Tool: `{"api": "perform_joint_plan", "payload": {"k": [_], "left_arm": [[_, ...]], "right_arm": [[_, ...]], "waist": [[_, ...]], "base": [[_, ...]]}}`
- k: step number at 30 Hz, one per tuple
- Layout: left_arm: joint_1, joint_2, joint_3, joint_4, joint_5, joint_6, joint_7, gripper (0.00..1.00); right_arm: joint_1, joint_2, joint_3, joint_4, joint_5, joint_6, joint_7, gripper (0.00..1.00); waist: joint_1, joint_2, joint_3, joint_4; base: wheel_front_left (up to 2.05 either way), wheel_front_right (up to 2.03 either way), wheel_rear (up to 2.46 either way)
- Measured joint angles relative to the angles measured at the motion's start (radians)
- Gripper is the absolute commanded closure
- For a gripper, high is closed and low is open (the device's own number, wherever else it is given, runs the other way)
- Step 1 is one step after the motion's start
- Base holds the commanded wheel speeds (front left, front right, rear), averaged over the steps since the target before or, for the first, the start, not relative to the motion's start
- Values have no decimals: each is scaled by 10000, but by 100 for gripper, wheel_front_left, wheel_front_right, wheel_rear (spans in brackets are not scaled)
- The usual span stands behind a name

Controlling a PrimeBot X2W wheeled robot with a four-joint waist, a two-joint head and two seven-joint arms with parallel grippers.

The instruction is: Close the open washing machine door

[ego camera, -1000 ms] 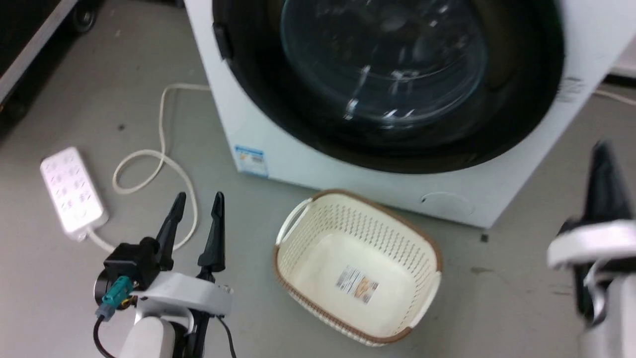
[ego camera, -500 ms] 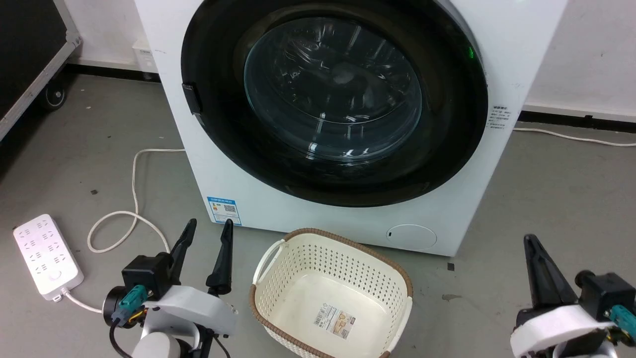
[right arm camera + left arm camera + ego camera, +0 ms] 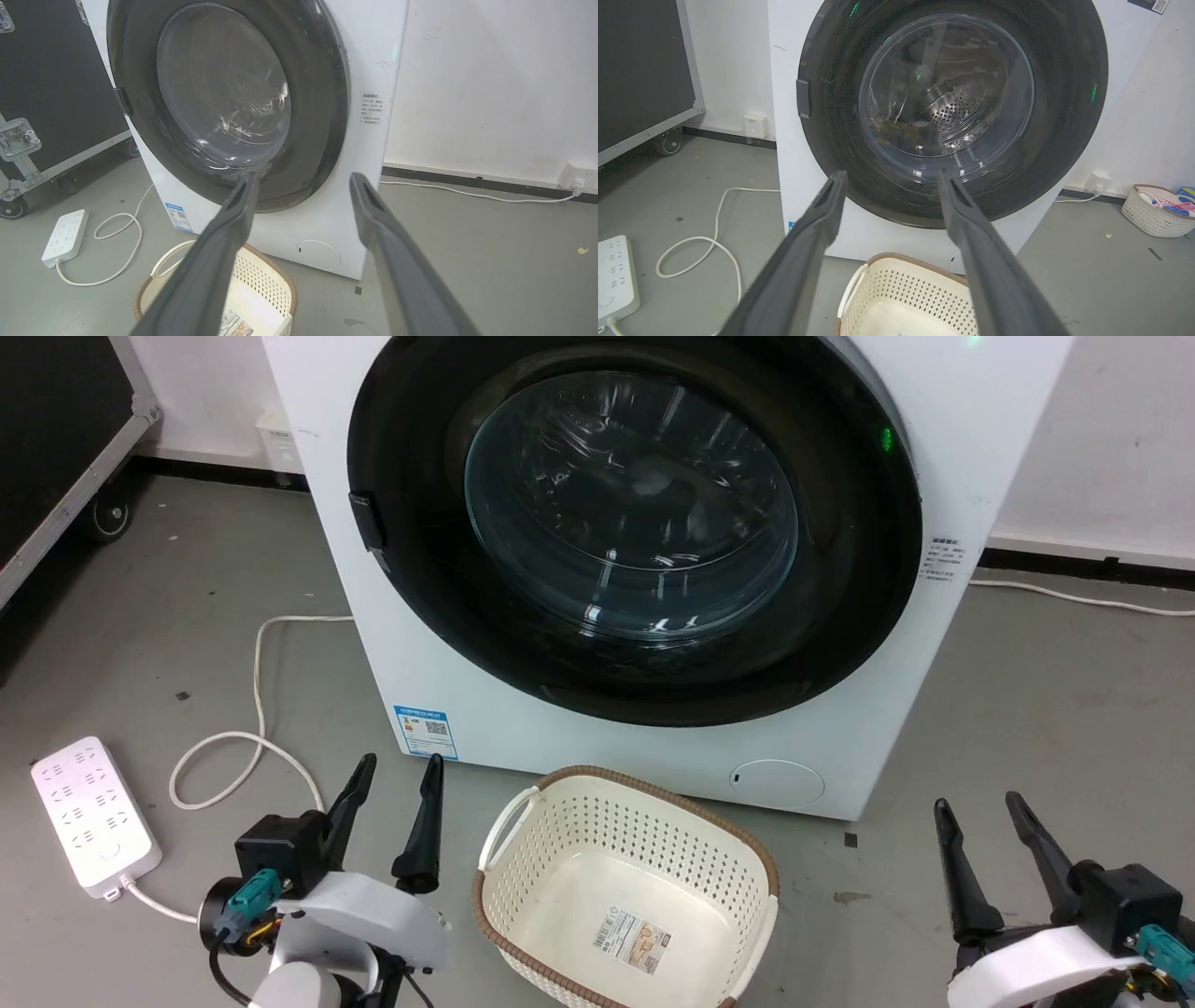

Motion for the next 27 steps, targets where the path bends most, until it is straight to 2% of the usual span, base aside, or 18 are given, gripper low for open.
{"api": "perform_joint_plan", "payload": {"k": [10, 11, 27], "left_arm": [[-33, 96, -92, 186, -81, 63, -65, 0], [-35, 92, -92, 192, -81, 84, -61, 100], [12, 15, -31, -35, 132, 136, 86, 100]], "right_arm": [[-2, 0, 104, 207, 219, 0, -79, 0], [-4, 0, 98, 217, 234, 0, -102, 100], [-5, -2, 155, 128, 155, 0, 75, 100]], "waist": [[0, 0, 51, -6], [0, 0, 54, -8], [0, 0, 73, 9]], "base": [[0, 0, 0], [0, 0, 0], [0, 0, 0]]}}
